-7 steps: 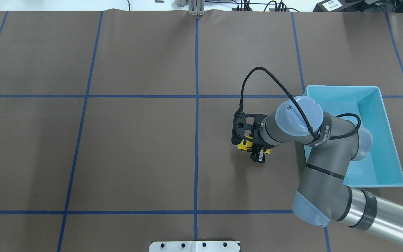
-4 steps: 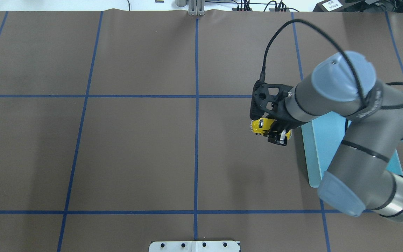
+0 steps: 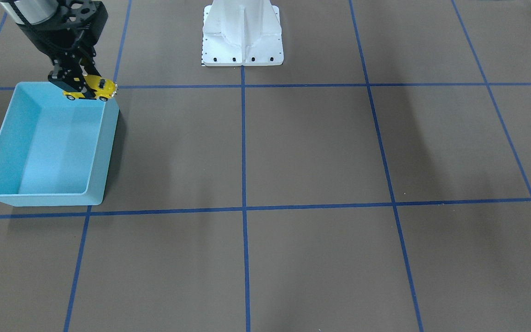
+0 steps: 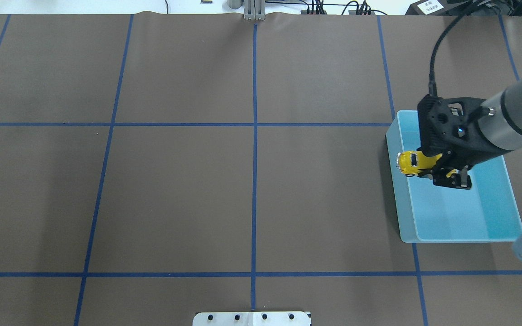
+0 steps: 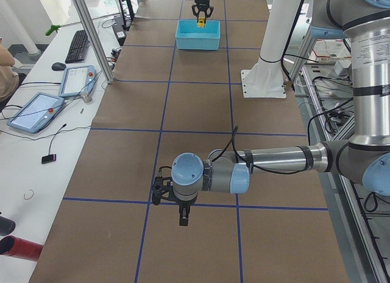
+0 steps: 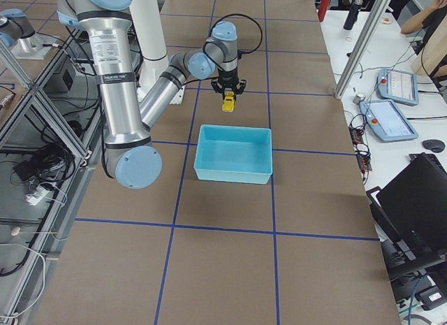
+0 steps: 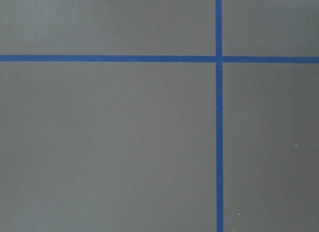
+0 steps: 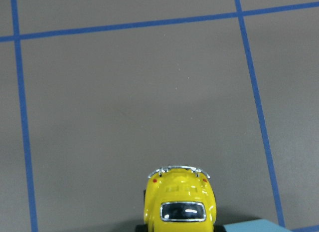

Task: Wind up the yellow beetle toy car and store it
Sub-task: 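Lift the car with the right gripper and carry it over the bin, then lower the car into the light-blue bin and open the right gripper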

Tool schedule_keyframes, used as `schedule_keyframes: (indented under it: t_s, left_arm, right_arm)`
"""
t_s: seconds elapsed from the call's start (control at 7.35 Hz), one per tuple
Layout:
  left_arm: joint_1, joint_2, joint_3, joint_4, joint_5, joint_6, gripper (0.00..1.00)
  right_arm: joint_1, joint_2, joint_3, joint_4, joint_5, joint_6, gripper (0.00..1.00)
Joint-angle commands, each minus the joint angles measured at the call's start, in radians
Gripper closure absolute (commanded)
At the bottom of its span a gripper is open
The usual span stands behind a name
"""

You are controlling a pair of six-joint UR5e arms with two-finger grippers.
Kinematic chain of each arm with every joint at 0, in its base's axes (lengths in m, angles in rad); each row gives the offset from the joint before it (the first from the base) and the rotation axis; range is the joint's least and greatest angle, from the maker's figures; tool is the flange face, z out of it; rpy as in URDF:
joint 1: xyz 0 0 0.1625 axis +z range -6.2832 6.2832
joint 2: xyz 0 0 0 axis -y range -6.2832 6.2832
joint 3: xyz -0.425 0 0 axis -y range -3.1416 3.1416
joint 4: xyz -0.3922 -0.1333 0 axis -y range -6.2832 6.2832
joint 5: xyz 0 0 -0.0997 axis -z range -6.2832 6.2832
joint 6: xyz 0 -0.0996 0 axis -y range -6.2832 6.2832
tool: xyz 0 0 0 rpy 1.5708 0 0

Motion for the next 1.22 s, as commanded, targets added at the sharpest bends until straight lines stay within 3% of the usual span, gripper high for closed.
schedule_keyframes:
  t_s: [0.0, 0.27, 0.82, 1.09]
  left_arm:
    - [0.000, 0.000, 0.000, 0.000, -0.001, 0.000, 0.00]
    - [0.000, 0.000, 0.000, 0.000, -0.001, 0.000, 0.00]
    - [0.000, 0.000, 0.000, 0.000, -0.001, 0.000, 0.00]
    - [0.000, 0.000, 0.000, 0.000, -0.001, 0.000, 0.00]
  right_arm:
    - [0.028, -0.217, 0.010, 0.188, 0.036, -0.131, 1.00]
    - [0.026, -0.233, -0.164, 0.390, 0.033, -0.133, 1.00]
    - [0.022, -0.220, -0.304, 0.421, 0.034, -0.120, 1.00]
    - [0.019, -0.216, -0.370, 0.501, 0.033, -0.120, 1.00]
